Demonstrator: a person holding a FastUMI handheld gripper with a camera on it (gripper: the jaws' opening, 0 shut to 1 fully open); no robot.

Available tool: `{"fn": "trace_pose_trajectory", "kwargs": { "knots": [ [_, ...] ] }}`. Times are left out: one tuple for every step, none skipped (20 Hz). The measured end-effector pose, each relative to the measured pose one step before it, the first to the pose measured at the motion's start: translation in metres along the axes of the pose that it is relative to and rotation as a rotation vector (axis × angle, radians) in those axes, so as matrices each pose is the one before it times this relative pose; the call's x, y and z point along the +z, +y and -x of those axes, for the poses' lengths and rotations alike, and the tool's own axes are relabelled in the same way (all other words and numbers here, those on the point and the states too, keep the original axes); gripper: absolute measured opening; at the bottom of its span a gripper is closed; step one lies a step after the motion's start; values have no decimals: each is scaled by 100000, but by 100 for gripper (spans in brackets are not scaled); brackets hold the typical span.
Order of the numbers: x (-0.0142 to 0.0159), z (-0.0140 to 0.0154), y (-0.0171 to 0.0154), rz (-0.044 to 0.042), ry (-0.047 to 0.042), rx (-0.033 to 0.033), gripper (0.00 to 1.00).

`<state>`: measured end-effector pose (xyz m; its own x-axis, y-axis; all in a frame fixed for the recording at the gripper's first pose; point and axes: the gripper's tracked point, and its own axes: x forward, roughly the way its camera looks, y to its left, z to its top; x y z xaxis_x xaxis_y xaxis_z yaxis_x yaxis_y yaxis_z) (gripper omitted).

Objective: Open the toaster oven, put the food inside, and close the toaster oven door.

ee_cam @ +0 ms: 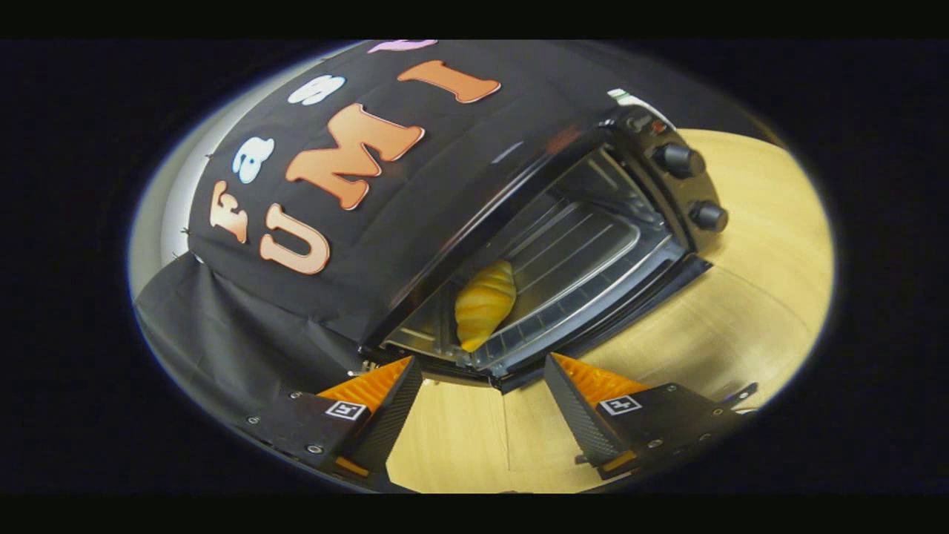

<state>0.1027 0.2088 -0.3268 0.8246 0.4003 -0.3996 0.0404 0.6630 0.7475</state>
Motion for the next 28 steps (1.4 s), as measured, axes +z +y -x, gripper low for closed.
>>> {"fn": "trace_pose_trajectory", "kwargs": {
  "knots": [
    [263, 1091, -271, 1545, -772, -1422, 98],
    [420, 1032, -462, 2726, -1029, -1807, 98],
    [187, 1052, -554, 3570, -896, -2592, 98],
    [356, 1014, -735, 4321, -748, -2733, 98],
    [136, 1042, -593, 4367, -481, -2762, 98],
    [180, 863, -628, 4110, -522, -2508, 98],
    [37, 914, -603, 3832, -247, -2229, 98],
    [-68, 760, -539, 3846, 62, -1978, 98],
    [-203, 619, -610, 4153, 444, -2541, 98],
    [-407, 449, -667, 4283, 849, -2591, 98],
    [-685, 361, -461, 4026, 1335, -1902, 98],
    [-778, 311, -410, 3465, 1599, -1511, 98],
    [-941, 292, -289, 3122, 1856, -912, 98],
    [-848, 20, -200, 2779, 1762, -1036, 99],
    [-754, 94, -174, 2906, 1601, -1053, 99],
    [-865, 26, -77, 3241, 1601, -1200, 99],
    [-832, -101, -44, 3352, 2017, -1087, 99],
    [-809, -128, -46, 2831, 1985, -822, 99],
    [-836, -124, 129, 2529, 1934, -491, 99],
    [-534, -46, -66, 1459, 2117, -303, 99],
    [-685, -307, 78, 1089, 1914, -353, 99],
    [-495, -407, 410, 981, 1605, -636, 99],
    [-376, -209, -44, 1015, 1308, -809, 99],
    [-393, -245, -38, 1141, 1520, -696, 99],
    [-286, -376, -209, 846, 1592, -1114, 99],
    [-283, -268, -123, 435, 1419, -669, 99],
    [-114, -441, 65, 171, 864, 125, 99],
    [-55, -362, -39, -42, 588, -390, 99]
  ]
}}
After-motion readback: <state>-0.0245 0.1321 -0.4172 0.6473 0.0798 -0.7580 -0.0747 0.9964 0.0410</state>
